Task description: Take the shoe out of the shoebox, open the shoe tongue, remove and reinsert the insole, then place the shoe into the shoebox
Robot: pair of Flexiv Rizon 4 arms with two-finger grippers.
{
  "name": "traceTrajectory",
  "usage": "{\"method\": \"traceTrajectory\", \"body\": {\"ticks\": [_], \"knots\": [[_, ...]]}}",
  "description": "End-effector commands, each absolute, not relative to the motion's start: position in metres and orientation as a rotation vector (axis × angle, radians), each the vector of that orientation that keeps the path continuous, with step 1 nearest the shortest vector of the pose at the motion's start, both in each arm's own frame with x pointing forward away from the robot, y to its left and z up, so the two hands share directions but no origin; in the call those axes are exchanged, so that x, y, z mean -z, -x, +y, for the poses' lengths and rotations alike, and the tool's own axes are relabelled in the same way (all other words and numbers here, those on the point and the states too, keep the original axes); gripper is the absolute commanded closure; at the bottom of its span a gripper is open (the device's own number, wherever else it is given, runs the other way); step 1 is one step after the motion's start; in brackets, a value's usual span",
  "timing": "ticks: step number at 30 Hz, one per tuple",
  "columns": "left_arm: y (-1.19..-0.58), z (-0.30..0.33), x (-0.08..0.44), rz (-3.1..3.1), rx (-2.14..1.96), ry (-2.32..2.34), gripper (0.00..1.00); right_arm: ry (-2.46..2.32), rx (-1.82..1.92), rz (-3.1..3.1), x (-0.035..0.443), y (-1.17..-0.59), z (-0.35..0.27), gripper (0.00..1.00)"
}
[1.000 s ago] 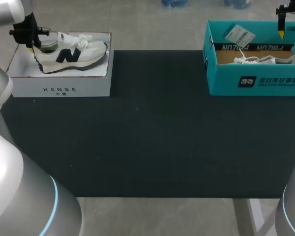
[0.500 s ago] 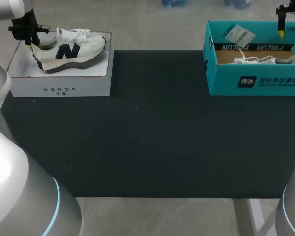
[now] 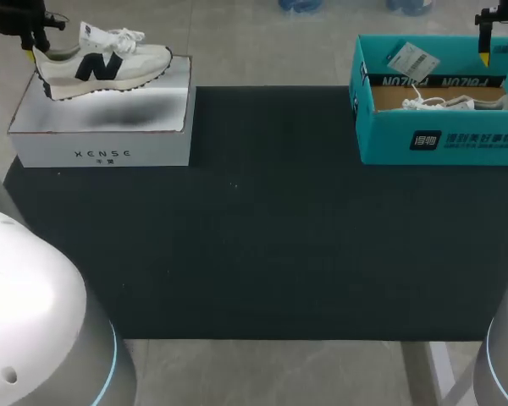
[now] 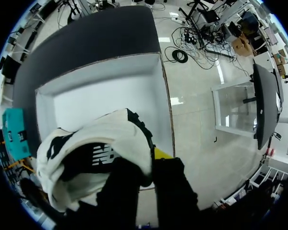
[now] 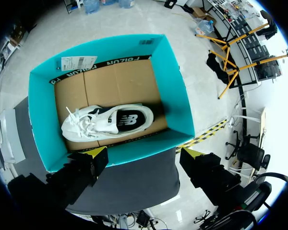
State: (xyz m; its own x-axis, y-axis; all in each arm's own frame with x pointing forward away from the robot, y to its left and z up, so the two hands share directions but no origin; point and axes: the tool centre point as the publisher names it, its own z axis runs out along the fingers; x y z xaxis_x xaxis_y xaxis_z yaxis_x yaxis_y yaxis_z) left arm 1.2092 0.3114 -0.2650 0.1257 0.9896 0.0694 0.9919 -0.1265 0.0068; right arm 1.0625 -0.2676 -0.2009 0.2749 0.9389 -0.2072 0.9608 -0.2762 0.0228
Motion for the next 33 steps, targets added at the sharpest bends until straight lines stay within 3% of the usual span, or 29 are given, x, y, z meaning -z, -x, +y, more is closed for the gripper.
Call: {"method": "traceTrajectory", "body": {"ticks": [1,16,33], "knots": [[-1.161,0.306,0.199,-2.111,0.303,2.436,1.00,-2.391,0.227,1.795,0.201,-1.062,-0.268,0.00],[-1.133,0.297,0.135,-2.096,0.539,2.565,1.00,-2.391,0.227,1.795,0.201,-1.062,-0.268,0.00],[-1.132,0.293,0.131,-2.102,0.550,2.558,1.00,-2.391,0.227,1.795,0.201,-1.062,-0.268,0.00]]}}
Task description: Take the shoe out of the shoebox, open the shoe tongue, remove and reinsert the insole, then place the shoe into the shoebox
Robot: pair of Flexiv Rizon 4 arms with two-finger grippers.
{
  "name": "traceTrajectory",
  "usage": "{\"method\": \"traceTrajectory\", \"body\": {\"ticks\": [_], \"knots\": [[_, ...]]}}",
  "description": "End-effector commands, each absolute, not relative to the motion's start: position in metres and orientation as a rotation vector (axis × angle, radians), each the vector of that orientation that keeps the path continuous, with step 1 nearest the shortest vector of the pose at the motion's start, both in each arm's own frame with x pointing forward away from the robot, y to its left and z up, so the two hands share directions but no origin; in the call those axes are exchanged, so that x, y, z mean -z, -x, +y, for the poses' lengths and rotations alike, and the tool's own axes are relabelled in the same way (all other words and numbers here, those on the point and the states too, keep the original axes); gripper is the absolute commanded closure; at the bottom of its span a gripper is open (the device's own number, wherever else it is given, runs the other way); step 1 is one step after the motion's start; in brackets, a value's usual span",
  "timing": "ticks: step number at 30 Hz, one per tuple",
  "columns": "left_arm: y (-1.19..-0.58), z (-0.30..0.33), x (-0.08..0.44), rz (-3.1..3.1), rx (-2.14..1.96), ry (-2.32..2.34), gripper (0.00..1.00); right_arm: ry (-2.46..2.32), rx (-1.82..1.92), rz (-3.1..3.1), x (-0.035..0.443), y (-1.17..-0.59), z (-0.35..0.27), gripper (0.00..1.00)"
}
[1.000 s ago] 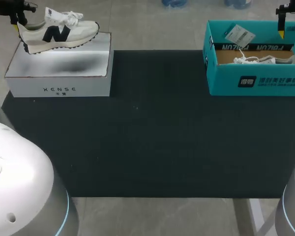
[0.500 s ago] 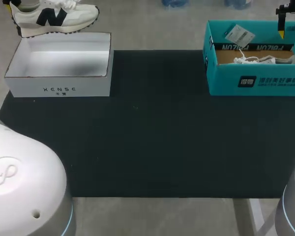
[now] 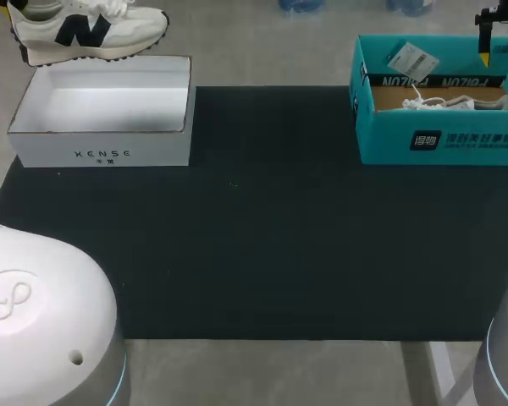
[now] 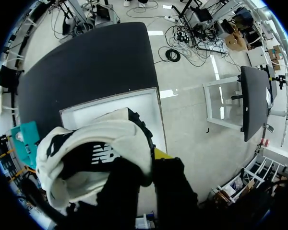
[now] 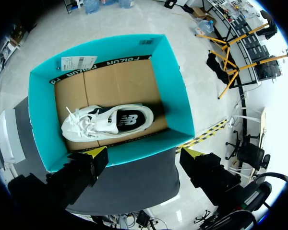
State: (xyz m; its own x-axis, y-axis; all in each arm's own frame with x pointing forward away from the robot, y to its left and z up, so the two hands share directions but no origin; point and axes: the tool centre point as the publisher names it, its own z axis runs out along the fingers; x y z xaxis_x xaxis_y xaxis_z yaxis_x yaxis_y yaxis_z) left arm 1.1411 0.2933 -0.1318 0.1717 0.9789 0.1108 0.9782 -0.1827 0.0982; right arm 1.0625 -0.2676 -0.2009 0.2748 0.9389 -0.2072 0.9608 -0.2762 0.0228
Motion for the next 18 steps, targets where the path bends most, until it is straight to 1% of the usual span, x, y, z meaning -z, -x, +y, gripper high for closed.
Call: {"method": "traceTrajectory", "body": {"ticks": [1,5,6,10,18], "knots": [[-1.132,0.293,0.131,1.833,-0.480,-2.231,1.00,-2.391,0.227,1.795,0.201,-1.062,-0.268,0.00],[-1.132,0.293,0.131,1.833,-0.480,-2.231,1.00,-2.391,0.227,1.795,0.201,-1.062,-0.268,0.00],[-1.123,0.288,0.133,1.808,-0.468,-2.241,1.00,-2.391,0.227,1.795,0.201,-1.062,-0.268,0.00],[-1.077,0.258,0.141,1.742,-0.473,-2.256,1.00,-2.391,0.227,1.795,0.201,-1.062,-0.268,0.00],[-0.964,0.186,0.155,1.667,-0.527,-2.277,1.00,-2.391,0.227,1.795,0.201,-1.062,-0.268,0.00]]}}
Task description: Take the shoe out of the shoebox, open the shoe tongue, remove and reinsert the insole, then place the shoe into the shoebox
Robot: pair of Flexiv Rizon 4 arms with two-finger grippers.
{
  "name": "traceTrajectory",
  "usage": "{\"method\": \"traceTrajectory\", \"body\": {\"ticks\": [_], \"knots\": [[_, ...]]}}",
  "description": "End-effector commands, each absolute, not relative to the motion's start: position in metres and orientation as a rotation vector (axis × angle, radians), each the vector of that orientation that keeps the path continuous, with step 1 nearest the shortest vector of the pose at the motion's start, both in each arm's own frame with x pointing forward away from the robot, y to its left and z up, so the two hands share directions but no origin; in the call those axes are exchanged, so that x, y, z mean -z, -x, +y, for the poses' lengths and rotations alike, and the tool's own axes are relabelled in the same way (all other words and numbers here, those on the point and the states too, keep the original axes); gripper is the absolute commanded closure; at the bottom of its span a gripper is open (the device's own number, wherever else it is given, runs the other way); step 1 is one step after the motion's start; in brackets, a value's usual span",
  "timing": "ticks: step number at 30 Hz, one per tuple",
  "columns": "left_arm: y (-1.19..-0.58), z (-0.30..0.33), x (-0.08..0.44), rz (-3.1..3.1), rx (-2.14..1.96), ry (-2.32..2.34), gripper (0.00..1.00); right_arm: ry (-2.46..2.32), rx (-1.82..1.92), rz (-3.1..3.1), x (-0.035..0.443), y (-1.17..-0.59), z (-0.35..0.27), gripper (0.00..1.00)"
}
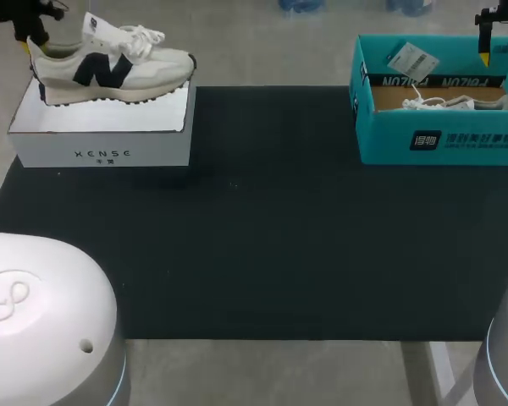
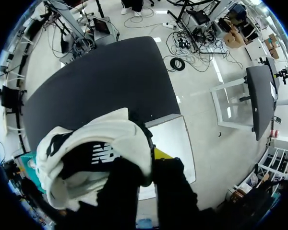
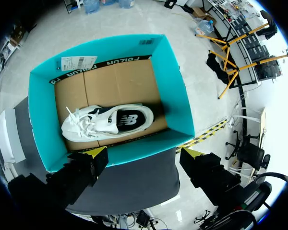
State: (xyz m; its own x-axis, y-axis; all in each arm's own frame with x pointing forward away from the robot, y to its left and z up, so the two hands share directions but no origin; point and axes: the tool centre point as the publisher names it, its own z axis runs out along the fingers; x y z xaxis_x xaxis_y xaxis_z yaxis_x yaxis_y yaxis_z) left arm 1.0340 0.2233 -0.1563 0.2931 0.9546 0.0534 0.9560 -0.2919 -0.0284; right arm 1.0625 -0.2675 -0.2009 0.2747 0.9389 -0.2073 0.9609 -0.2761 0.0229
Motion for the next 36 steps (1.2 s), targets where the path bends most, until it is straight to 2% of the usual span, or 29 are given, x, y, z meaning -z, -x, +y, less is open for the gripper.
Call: {"method": "traceTrajectory", "body": {"ticks": [1,18,27,36], "knots": [[-0.951,0.178,0.154,-1.983,0.606,2.728,1.00,-2.391,0.227,1.795,0.201,-1.062,-0.268,0.00],[-0.795,0.050,0.159,-1.993,0.601,2.869,1.00,-2.391,0.227,1.795,0.201,-1.062,-0.268,0.00],[-0.771,0.007,0.164,-1.962,0.608,2.901,1.00,-2.391,0.227,1.795,0.201,-1.062,-0.268,0.00],[-0.769,-0.005,0.164,-1.954,0.572,2.913,1.00,-2.391,0.227,1.795,0.201,-1.062,-0.268,0.00]]}}
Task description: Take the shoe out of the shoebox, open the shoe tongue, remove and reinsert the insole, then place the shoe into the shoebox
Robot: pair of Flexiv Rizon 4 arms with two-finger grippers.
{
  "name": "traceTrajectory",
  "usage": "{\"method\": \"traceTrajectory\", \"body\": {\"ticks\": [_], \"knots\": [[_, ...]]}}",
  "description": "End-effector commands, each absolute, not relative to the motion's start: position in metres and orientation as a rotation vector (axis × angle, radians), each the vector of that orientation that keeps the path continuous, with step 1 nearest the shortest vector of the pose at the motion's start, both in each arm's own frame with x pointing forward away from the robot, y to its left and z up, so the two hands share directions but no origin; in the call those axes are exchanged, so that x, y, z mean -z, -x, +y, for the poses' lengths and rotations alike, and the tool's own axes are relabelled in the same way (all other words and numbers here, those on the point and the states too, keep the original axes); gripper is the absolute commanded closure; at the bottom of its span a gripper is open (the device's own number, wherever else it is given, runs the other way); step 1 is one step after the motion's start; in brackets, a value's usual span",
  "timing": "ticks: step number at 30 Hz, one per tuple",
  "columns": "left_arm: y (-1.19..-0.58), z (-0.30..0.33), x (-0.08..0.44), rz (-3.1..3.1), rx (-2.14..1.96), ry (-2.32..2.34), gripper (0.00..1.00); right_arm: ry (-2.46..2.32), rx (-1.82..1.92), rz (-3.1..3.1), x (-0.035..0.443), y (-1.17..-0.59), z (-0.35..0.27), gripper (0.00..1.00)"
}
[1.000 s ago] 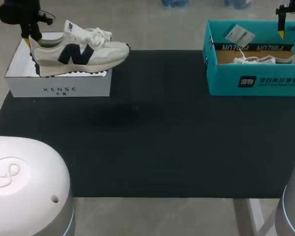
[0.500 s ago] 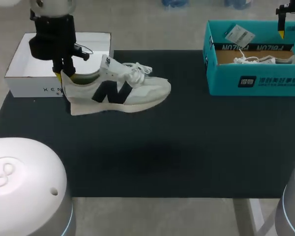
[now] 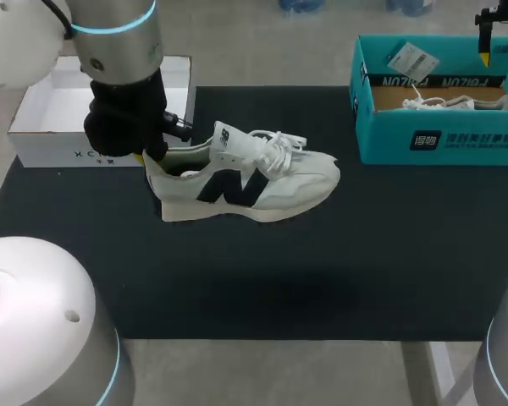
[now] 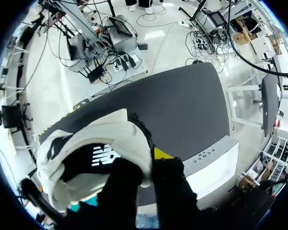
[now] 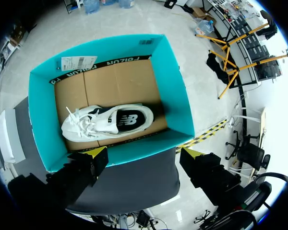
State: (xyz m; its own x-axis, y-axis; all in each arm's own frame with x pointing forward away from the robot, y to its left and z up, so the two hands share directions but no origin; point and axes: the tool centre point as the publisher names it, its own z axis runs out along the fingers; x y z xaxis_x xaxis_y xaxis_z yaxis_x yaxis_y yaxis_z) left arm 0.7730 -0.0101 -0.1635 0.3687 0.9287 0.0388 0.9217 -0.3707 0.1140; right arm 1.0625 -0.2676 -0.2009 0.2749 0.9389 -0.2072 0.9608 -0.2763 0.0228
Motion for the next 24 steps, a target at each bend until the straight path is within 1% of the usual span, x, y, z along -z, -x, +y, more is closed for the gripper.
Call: {"method": "traceTrajectory", "body": {"ticks": [1,13,24], "knots": [[-0.769,-0.005,0.164,1.500,-0.439,-2.237,1.00,-2.391,0.227,1.795,0.201,-1.062,-0.268,0.00],[-0.769,-0.005,0.164,1.500,-0.439,-2.237,1.00,-2.391,0.227,1.795,0.201,-1.062,-0.268,0.00],[-0.792,-0.020,0.183,1.381,-0.411,-2.403,1.00,-2.391,0.227,1.795,0.201,-1.062,-0.268,0.00]]}}
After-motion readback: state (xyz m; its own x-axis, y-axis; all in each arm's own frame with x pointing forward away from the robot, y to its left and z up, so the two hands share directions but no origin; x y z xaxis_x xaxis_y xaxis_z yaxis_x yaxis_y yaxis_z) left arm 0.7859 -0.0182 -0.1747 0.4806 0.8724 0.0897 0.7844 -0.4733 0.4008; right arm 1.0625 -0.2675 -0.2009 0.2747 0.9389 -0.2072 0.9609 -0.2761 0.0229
